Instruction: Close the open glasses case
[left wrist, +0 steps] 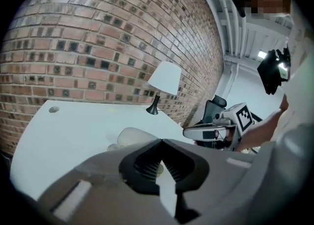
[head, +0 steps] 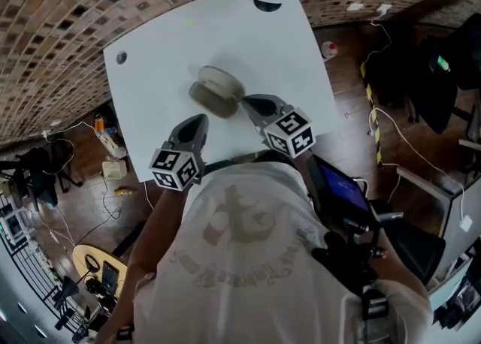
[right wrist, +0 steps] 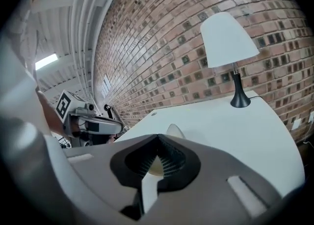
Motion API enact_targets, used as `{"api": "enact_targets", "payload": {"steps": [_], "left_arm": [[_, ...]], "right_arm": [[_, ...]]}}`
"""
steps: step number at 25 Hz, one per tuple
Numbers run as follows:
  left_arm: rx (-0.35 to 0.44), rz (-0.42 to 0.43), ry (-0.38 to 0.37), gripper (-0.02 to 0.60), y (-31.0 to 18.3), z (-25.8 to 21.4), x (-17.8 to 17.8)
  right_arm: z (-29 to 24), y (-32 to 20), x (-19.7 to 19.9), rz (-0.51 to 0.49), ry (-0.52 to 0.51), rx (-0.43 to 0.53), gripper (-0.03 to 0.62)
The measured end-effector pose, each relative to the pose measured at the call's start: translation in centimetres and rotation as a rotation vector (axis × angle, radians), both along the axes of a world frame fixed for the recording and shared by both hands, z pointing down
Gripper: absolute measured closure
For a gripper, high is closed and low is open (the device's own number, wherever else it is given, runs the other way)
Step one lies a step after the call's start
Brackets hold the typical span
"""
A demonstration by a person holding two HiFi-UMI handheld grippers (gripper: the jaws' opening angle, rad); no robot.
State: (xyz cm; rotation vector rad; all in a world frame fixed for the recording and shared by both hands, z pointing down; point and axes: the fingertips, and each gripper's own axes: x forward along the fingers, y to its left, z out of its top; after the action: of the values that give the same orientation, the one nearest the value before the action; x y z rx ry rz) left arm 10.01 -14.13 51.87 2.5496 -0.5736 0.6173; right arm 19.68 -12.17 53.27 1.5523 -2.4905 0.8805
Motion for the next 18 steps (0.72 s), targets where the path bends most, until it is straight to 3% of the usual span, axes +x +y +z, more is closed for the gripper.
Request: {"api": "enact_targets", "payload": {"steps": [4, 11, 18], "left_arm": [[-0.02, -0.026, 0.011, 0.577, 0.4, 0.8, 1.1], [-0.08, -0.067, 0.011, 0.577, -0.5, 2.6, -0.9], [-0.111, -0.036, 0.011, 0.577, -0.6, 4.1, -0.4]], "right_arm": [[1.3, 0.4, 1.4, -0.03, 0.011, -0.034, 0.586], [1.7, -1.7, 0.3, -0.081, 0.049, -0.052, 0.586], [1.7, -2.9, 0.2, -0.088, 0.107, -0.07, 0.586]]}}
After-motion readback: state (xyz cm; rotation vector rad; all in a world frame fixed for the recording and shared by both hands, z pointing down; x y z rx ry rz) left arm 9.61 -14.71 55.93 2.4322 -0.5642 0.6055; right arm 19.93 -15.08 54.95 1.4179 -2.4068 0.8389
